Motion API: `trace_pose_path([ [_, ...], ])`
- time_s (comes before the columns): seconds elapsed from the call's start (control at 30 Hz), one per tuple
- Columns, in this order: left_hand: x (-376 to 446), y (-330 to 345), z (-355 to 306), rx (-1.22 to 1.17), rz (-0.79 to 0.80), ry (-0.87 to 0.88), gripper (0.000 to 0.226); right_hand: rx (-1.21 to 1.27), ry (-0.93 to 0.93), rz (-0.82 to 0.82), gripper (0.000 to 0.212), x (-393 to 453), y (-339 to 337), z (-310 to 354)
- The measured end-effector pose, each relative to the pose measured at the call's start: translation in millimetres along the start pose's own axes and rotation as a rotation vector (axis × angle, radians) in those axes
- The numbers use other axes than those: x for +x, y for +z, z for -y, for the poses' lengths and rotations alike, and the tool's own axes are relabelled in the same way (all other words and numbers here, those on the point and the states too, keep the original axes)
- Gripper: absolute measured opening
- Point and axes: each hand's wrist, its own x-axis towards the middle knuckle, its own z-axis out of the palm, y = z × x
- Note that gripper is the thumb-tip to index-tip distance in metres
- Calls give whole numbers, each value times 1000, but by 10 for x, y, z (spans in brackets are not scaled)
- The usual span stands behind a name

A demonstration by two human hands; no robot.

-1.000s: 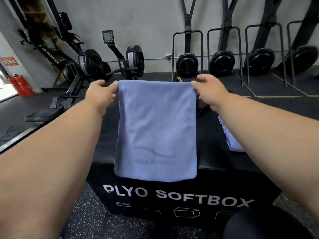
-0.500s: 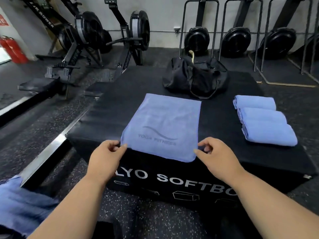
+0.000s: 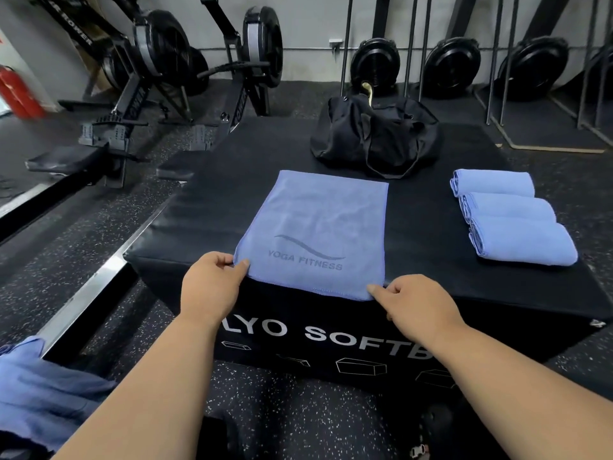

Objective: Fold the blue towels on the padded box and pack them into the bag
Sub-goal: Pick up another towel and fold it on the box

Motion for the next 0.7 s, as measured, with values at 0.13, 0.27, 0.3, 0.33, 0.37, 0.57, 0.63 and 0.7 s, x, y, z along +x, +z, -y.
trace_pose_path([
  [0.13, 66, -16, -4, 59, -9, 19, 16, 49, -34, -9, 49, 6, 31, -45],
  [0.27, 121, -14, 25, 59, -1, 40, 17, 179, -50, 3, 38, 33, 24, -58],
  [0.3, 131, -12, 33, 59, -3, 47, 17, 199, -49, 4, 36, 35, 22, -59],
  [0.33, 138, -9, 34, 54, -6, 49, 18, 209, -47, 7, 35, 34, 22, -61],
  [0.37, 148, -7, 38, 46, -9, 44, 18, 208, -47, 8, 34, 32, 24, -62],
  [0.57, 152, -1, 33, -12, 24, 0, 23, 141, -17, -16, 37, 0, 10, -54],
  [0.63, 155, -2, 34, -4, 16, -2, 19, 53, -21, -19, 43, -4, 14, -49],
  [0.7, 159, -6, 28, 32, -4, -11, 14, -9, -21, 10, 50, -1, 34, -52],
])
